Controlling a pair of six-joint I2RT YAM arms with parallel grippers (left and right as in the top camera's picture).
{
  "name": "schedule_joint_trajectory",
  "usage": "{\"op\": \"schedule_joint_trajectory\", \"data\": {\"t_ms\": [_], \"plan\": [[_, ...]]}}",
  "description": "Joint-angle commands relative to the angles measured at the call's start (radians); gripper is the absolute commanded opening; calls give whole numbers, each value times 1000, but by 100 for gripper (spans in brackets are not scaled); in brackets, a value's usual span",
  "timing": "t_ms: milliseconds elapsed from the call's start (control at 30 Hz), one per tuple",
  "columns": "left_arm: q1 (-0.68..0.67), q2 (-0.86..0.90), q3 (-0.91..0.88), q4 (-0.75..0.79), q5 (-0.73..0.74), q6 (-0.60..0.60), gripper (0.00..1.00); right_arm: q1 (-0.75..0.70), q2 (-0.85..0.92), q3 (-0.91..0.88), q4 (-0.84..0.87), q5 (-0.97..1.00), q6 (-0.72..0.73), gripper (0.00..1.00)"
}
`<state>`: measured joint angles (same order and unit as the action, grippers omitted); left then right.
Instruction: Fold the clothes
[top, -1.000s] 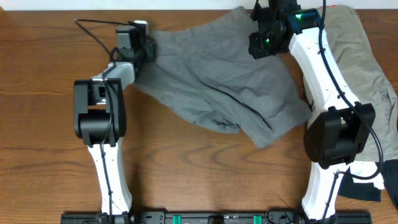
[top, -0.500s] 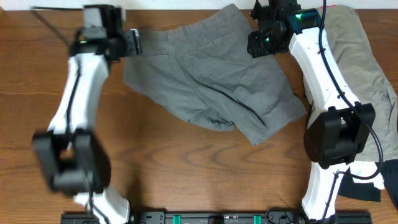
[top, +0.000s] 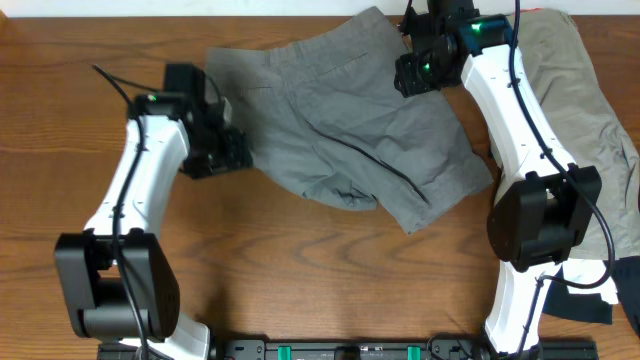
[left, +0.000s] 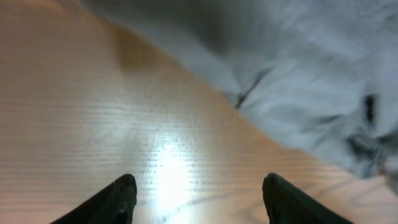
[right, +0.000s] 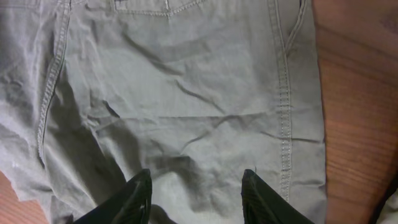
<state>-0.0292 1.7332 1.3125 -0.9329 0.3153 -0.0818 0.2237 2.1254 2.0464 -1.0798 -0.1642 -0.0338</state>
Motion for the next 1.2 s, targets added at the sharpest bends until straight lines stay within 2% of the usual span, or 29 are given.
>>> {"op": "schedule_joint_trajectory", "data": {"t_ms": [0, 300, 633, 667, 700, 733, 800, 1000, 1167], "plan": [[-38, 2, -80, 80, 14, -1, 67, 6, 2, -4, -3, -5, -10, 48], [-132, 16, -280, 459, 8, 10, 68, 6, 2, -6, -15, -5, -9, 53], [-137, 53, -327, 629, 10, 8, 70, 6, 2, -8, -13, -5, -9, 55], [-137, 57, -327, 637, 10, 5, 66, 6, 2, -8, -13, -5, -9, 54], [-138, 57, -327, 640, 10, 5, 53, 7, 2, -8, -13, -5, -9, 54], [-138, 56, -327, 641, 10, 5, 32, 7, 2, -8, -13, -5, -9, 54], [-138, 55, -327, 649, 10, 5, 6, 6, 2, -8, -14, -5, -9, 53], [-138, 31, -314, 650, 10, 4, 6, 4, 2, -8, -18, -4, -10, 52], [-138, -67, -293, 612, 9, 1, 6, 4, 2, -8, -26, -5, -10, 52]]}}
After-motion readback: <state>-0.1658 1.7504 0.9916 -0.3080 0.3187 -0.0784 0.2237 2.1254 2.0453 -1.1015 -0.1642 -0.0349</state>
